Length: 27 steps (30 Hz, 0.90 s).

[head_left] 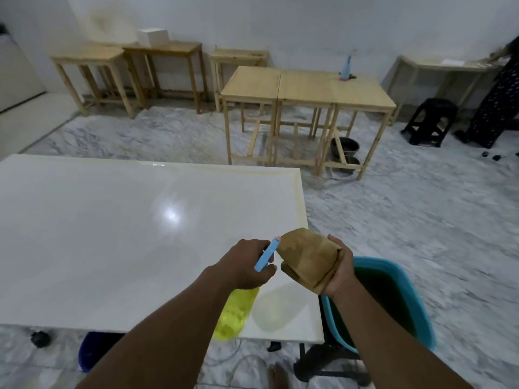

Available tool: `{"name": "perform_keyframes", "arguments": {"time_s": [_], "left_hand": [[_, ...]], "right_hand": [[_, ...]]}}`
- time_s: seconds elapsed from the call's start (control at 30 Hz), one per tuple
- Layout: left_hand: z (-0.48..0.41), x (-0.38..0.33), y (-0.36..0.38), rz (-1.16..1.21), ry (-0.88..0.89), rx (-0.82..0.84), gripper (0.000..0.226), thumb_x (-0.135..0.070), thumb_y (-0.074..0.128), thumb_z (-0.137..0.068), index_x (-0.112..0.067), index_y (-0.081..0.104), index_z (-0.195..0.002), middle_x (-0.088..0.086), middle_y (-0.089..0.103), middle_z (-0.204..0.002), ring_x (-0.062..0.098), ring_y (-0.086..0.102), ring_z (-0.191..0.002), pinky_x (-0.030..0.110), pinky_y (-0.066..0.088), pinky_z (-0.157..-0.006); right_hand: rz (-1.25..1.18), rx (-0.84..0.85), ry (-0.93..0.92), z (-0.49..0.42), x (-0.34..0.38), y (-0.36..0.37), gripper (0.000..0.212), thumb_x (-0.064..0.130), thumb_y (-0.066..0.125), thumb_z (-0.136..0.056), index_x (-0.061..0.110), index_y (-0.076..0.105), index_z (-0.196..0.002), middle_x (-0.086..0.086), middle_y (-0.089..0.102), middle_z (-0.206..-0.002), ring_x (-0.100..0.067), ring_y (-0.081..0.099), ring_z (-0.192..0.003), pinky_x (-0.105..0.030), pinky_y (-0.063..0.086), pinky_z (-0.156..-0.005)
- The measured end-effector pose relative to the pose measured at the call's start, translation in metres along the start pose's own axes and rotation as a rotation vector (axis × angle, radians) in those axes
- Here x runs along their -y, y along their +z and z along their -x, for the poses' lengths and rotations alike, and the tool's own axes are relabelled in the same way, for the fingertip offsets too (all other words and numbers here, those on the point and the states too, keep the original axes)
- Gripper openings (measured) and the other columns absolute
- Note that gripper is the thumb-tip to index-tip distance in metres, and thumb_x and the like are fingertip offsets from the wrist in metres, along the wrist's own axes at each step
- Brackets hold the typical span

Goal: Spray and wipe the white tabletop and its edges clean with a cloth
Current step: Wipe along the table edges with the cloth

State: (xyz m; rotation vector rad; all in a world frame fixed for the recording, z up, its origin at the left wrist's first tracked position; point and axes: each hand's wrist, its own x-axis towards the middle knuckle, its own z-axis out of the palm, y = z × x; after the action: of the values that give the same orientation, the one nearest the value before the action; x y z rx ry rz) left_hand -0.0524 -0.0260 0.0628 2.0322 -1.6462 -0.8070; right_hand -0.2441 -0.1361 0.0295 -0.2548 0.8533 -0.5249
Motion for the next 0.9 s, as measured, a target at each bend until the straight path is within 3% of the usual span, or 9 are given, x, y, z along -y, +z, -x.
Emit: {"name": "perform_keyframes", "arguments": {"time_s": [0.1,0.27,0.33,0.4,0.53,0.6,0.7,0.83,0.9], "left_hand": [[-0.022,0.007,-0.006,0.062,0.014,-0.121,0.016,-0.028,0.072,-0.094,-0.016,0.065,-0.101,0.003,0.072,-0.092,0.028,0.075,-0.08,0.049,0.063,-0.082],[-0.088,0.028,-0.016,0.206,-0.012,-0.299,0.015,-0.031,0.072,-0.093,-0.021,0.062,-0.096,-0.003,0.07,-0.085,0.027,0.074,-0.074,0.051,0.064,-0.078],[-0.124,0.033,-0.021,0.259,-0.031,-0.352,0.014,-0.034,0.071,-0.092,-0.027,0.059,-0.097,-0.007,0.069,-0.086,0.025,0.075,-0.074,0.05,0.064,-0.078],[-0.175,0.04,-0.025,0.271,-0.037,-0.406,0.015,-0.04,0.067,-0.089,-0.029,0.059,-0.096,-0.007,0.069,-0.083,0.025,0.074,-0.071,0.049,0.063,-0.075],[-0.261,0.048,-0.032,0.264,0.004,-0.516,0.023,-0.041,0.064,-0.09,-0.021,0.064,-0.1,-0.008,0.067,-0.079,0.024,0.071,-0.069,0.044,0.06,-0.071],[-0.303,0.058,-0.03,0.251,0.022,-0.572,0.023,-0.039,0.065,-0.091,-0.019,0.065,-0.102,-0.006,0.067,-0.079,0.018,0.065,-0.063,0.037,0.057,-0.068],[-0.351,0.075,-0.023,0.226,0.053,-0.631,0.018,-0.03,0.072,-0.095,-0.015,0.067,-0.103,-0.008,0.06,-0.077,0.007,0.053,-0.056,0.018,0.045,-0.064],[-0.381,0.09,-0.018,0.229,0.051,-0.656,0.024,-0.037,0.067,-0.094,-0.016,0.068,-0.106,-0.007,0.065,-0.082,0.005,0.055,-0.059,0.01,0.043,-0.065],[-0.388,0.096,-0.017,0.24,0.041,-0.66,0.022,-0.037,0.065,-0.094,-0.018,0.067,-0.105,-0.007,0.065,-0.082,0.007,0.058,-0.061,0.013,0.046,-0.065]], "right_hand": [[0.028,-0.053,0.019,-0.026,0.016,0.002,0.069,0.063,0.051,-0.086,0.01,0.067,-0.126,-0.023,0.065,-0.127,-0.044,0.058,-0.122,-0.063,0.04,-0.105],[0.132,-0.118,-0.017,-0.094,0.067,0.02,0.045,0.044,0.055,-0.085,0.008,0.072,-0.107,-0.019,0.071,-0.113,-0.038,0.064,-0.108,-0.057,0.044,-0.103],[0.17,-0.149,-0.04,-0.131,0.094,0.031,0.025,0.033,0.054,-0.082,0.012,0.065,-0.085,-0.012,0.067,-0.088,-0.03,0.065,-0.085,-0.042,0.053,-0.087],[0.265,-0.236,-0.101,-0.187,0.13,0.04,0.018,0.031,0.053,-0.081,0.015,0.057,-0.073,-0.007,0.06,-0.074,-0.024,0.06,-0.067,-0.032,0.052,-0.068],[0.759,-0.456,-0.402,-0.273,0.185,0.066,0.034,0.039,0.045,-0.095,0.014,0.055,-0.074,-0.007,0.056,-0.063,-0.026,0.052,-0.059,-0.036,0.043,-0.06],[1.016,-0.463,-0.57,-0.322,0.203,0.075,0.033,0.041,0.041,-0.096,0.016,0.061,-0.1,-0.006,0.064,-0.081,-0.028,0.059,-0.073,-0.039,0.047,-0.066],[1.364,-0.478,-0.739,-0.398,0.215,0.069,0.05,0.036,0.044,-0.093,0.018,0.042,-0.141,-0.009,0.056,-0.131,-0.03,0.056,-0.112,-0.046,0.049,-0.09],[1.981,-0.382,-0.578,-0.472,0.203,0.042,0.058,0.046,0.037,-0.099,0.015,0.03,-0.148,-0.011,0.025,-0.159,-0.035,0.018,-0.147,-0.058,0.021,-0.117],[2.058,-0.432,-0.678,-0.483,0.206,0.033,0.056,0.045,0.034,-0.101,0.017,0.032,-0.149,-0.008,0.022,-0.161,-0.032,0.012,-0.151,-0.058,0.012,-0.12]]}}
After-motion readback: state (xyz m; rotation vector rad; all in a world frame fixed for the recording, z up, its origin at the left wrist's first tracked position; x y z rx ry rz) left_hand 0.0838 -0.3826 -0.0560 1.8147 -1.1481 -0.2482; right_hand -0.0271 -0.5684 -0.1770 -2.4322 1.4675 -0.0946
